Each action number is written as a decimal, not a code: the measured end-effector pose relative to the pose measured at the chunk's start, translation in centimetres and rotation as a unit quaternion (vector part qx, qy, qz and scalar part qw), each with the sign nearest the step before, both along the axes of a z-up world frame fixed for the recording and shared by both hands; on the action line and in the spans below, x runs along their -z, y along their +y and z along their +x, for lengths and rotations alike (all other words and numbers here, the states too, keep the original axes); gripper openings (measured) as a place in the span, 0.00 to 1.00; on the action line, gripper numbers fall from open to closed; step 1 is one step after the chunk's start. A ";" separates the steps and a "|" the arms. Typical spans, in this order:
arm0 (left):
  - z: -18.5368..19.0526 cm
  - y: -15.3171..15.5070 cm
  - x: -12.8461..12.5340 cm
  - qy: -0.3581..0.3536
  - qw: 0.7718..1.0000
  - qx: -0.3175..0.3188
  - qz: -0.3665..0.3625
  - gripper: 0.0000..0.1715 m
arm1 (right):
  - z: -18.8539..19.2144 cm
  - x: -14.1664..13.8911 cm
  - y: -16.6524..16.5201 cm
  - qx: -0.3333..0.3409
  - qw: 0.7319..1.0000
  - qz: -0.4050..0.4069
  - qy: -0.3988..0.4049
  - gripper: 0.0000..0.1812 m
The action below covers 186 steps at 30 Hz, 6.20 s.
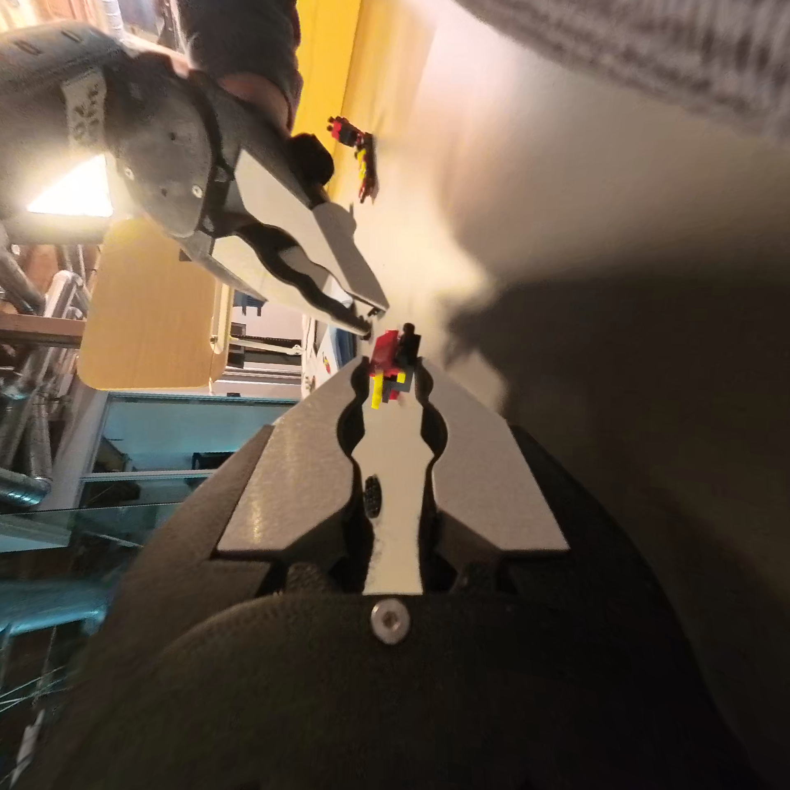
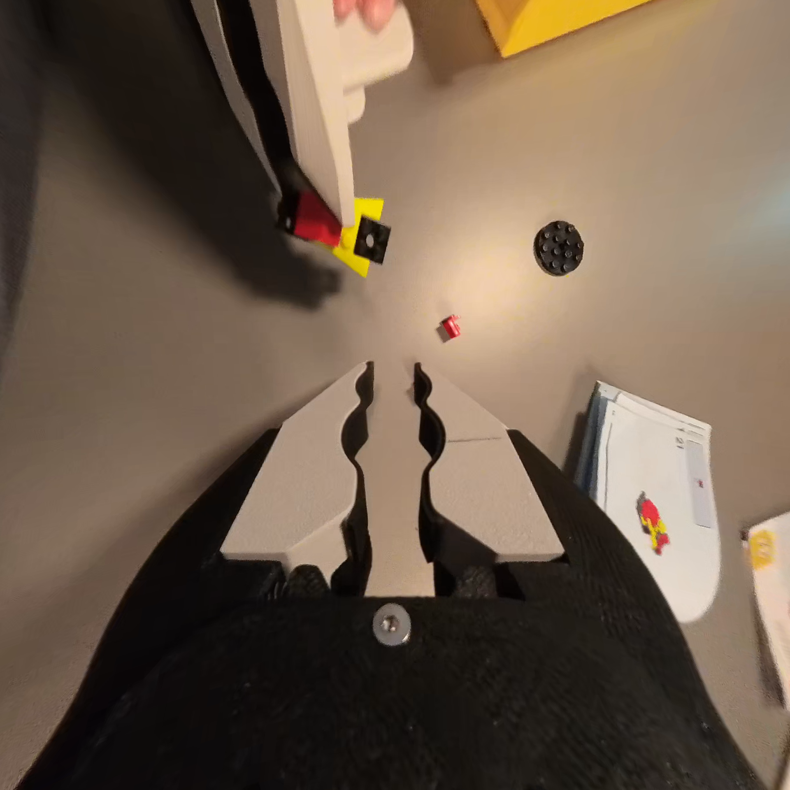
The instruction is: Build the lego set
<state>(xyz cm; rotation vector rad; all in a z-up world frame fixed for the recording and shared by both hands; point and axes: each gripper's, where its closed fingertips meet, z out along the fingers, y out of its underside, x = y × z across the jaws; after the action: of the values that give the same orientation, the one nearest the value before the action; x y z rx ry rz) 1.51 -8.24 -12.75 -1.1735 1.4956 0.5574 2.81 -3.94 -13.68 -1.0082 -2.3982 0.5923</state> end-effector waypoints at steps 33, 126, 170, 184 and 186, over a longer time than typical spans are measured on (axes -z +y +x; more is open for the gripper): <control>-0.5 0.7 -0.6 -0.041 0.999 -0.034 -0.006 0.12 | -4.1 -5.3 -4.3 0.053 0.904 -0.424 0.016 0.03; 1.1 -0.8 2.0 -0.040 0.994 -0.006 -0.100 0.12 | -1.5 0.9 -3.5 0.104 0.898 -0.418 -0.089 0.02; 0.0 0.3 2.3 -0.021 0.996 -0.029 -0.080 0.12 | 0.5 1.3 -1.7 0.002 0.991 0.112 0.071 0.09; 0.1 0.2 2.3 -0.017 0.997 -0.024 -0.078 0.12 | 0.3 2.1 -1.1 0.078 0.995 -0.065 -0.012 0.05; 0.1 0.2 2.3 -0.017 0.997 -0.024 -0.078 0.12 | 0.3 2.1 -1.1 0.082 0.993 -0.081 -0.015 0.05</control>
<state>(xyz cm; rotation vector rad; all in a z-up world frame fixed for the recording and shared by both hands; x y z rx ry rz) 1.64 -8.03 -15.06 -1.3369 1.5067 0.4579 3.15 -5.08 -15.82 -1.2778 -2.2936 0.7250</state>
